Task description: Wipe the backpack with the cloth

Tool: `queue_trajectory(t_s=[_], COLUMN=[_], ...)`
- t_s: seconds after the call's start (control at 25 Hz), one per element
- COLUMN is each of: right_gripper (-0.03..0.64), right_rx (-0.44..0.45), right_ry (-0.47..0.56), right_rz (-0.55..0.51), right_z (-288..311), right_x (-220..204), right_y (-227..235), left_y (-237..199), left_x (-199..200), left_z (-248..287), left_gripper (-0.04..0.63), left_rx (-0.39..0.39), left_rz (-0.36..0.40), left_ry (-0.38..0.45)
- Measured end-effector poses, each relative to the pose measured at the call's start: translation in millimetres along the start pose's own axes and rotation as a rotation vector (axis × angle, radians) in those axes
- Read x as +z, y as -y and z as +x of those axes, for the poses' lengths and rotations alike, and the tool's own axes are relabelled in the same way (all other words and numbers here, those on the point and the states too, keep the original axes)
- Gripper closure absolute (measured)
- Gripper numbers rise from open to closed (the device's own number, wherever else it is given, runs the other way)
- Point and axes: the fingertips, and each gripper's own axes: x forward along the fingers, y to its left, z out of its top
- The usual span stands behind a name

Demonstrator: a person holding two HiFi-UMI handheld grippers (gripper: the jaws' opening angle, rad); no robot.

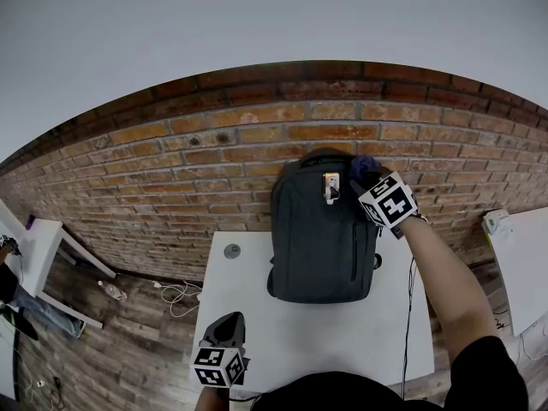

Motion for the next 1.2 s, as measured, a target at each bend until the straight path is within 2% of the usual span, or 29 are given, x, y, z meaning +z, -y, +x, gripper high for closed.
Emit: queue_trajectory(t_s=[0.16, 0.48, 0.64, 0.84, 1.2], right_gripper=[0.577, 0.577, 0.577, 0.577, 0.577], right_rx=[0.007, 0.030, 0.078, 0.123, 0.128], right_ry=[-0.016, -0.070, -0.101, -0.084, -0.050], right_rz=[0.002, -0.097, -0.042, 0.042, 0.026], right_z=[13.5, 22.8, 22.2, 16.3, 8.8], right_x=[1.0, -6.3, -13.9, -26.0, -51.2], right_y=[-9.3, -28.8, -35.3, -47.7, -81.3], left_y=[-9.1, -19.2, -13.1, -9.7, -6.2], left_x=[-6.0, -9.5, -4.9, -6.4, -7.7], left_z=[-6.7, -9.6, -5.8, -4.9, -3.8], left_gripper=[0.598, 0.598, 0.598, 0.598, 0.598], left_rx=[0.019, 0.042, 0.024, 0.014, 0.002], left_rz=[-0.020, -0.030, -0.021, -0.022, -0.019], left_ry=[-0.008, -0.011, -0.002, -0.005, -0.005])
